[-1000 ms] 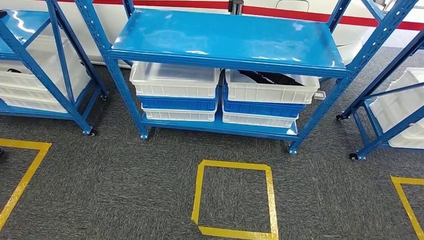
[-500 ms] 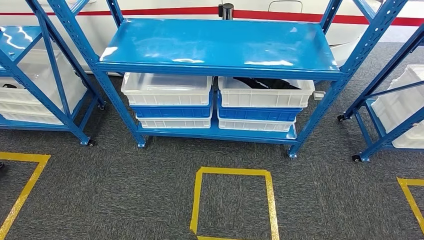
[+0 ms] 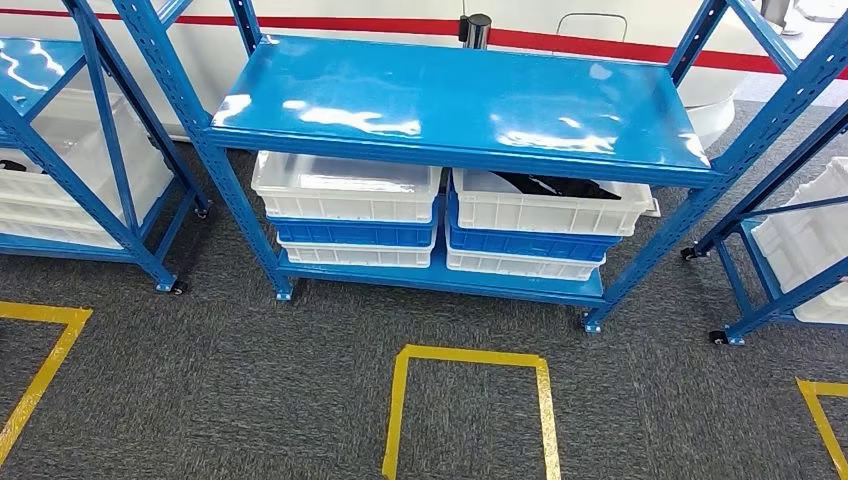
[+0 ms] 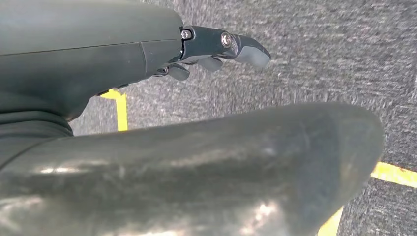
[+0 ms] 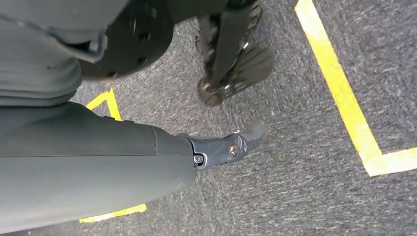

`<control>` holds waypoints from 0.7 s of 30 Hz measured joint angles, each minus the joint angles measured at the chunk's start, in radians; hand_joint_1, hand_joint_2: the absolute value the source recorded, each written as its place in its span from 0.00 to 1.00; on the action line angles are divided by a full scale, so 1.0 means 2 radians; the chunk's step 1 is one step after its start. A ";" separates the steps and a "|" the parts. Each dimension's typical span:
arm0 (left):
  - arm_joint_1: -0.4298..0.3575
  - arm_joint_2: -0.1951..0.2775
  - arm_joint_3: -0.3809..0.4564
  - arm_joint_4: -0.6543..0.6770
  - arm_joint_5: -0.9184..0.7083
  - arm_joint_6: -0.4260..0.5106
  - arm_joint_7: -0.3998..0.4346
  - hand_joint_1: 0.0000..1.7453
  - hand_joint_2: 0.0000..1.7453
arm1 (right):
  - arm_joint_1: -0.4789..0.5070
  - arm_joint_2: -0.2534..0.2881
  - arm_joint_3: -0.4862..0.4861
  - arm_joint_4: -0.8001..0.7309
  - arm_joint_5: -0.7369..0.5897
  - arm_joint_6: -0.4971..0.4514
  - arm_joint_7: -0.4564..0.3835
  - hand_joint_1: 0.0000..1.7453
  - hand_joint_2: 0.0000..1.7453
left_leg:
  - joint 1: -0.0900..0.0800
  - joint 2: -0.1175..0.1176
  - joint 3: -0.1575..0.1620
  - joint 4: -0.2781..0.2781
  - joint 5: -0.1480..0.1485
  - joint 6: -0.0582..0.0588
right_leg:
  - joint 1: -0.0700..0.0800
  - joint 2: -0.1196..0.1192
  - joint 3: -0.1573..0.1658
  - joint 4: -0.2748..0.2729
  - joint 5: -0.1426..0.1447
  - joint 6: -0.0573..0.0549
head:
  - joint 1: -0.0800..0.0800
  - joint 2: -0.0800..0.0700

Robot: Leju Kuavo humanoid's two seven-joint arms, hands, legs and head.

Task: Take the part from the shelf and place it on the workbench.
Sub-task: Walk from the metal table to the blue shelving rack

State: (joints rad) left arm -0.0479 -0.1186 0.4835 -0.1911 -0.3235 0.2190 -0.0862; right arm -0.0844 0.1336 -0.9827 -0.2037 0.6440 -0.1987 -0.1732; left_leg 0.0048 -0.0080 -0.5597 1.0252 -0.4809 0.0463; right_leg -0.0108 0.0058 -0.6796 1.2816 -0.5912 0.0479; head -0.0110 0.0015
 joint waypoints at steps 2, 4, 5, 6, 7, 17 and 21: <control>0.001 0.000 0.000 0.000 0.000 0.000 0.000 0.00 0.00 | 0.001 0.000 0.000 0.000 0.000 0.000 0.000 0.00 0.00 | 0.000 -0.001 0.009 0.000 -0.007 -0.002 | 0.000 0.000 0.011 -0.055 0.035 0.009 | 0.000 0.000; 0.001 -0.001 0.001 0.000 0.000 0.000 0.000 0.00 0.00 | 0.001 -0.001 0.000 0.000 0.001 0.000 0.000 0.00 0.00 | -0.001 -0.002 0.017 -0.001 -0.013 -0.005 | 0.003 -0.002 0.031 -0.116 0.066 0.005 | 0.000 0.000; 0.001 -0.001 0.001 0.000 0.000 0.000 0.000 0.00 0.00 | 0.000 -0.001 0.000 0.000 0.001 0.000 0.000 0.00 0.00 | -0.001 -0.001 0.019 -0.003 -0.016 -0.008 | 0.005 -0.003 0.036 -0.131 0.071 -0.002 | 0.000 0.000; 0.000 -0.001 0.001 0.000 0.000 0.000 0.000 0.00 0.00 | 0.000 -0.001 0.000 0.000 0.001 0.000 0.000 0.00 0.00 | -0.001 -0.001 0.021 -0.003 -0.017 -0.011 | 0.006 -0.004 0.036 -0.135 0.071 -0.009 | 0.000 0.000; 0.000 -0.001 0.001 0.000 0.000 0.000 0.000 0.00 0.00 | 0.000 -0.001 0.000 0.000 0.001 0.000 0.001 0.00 0.00 | -0.002 -0.001 0.024 -0.003 -0.017 -0.014 | 0.007 -0.004 0.039 -0.138 0.071 -0.015 | 0.000 0.000; 0.001 0.000 0.003 0.000 -0.002 0.000 0.001 0.00 0.00 | 0.002 0.000 0.000 0.000 0.001 0.000 0.001 0.00 0.00 | 0.004 0.002 -0.055 0.092 -0.028 -0.032 | -0.001 0.000 0.080 -0.145 0.058 -0.029 | -0.005 0.000; 0.000 0.001 0.003 0.000 -0.004 0.000 0.001 0.00 0.00 | 0.001 0.001 0.000 0.000 0.001 0.000 0.002 0.00 0.00 | 0.001 0.002 -0.020 0.005 -0.002 -0.023 | 0.001 0.001 0.091 -0.143 0.047 -0.017 | -0.006 0.000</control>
State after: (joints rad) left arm -0.0471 -0.1167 0.4893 -0.1909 -0.3308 0.2190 -0.0851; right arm -0.0821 0.1349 -0.9831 -0.2038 0.6455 -0.1988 -0.1701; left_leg 0.0075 -0.0031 -0.5994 1.0357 -0.4844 -0.0003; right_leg -0.0090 0.0075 -0.4984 0.9948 -0.4972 0.0144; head -0.0236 0.0015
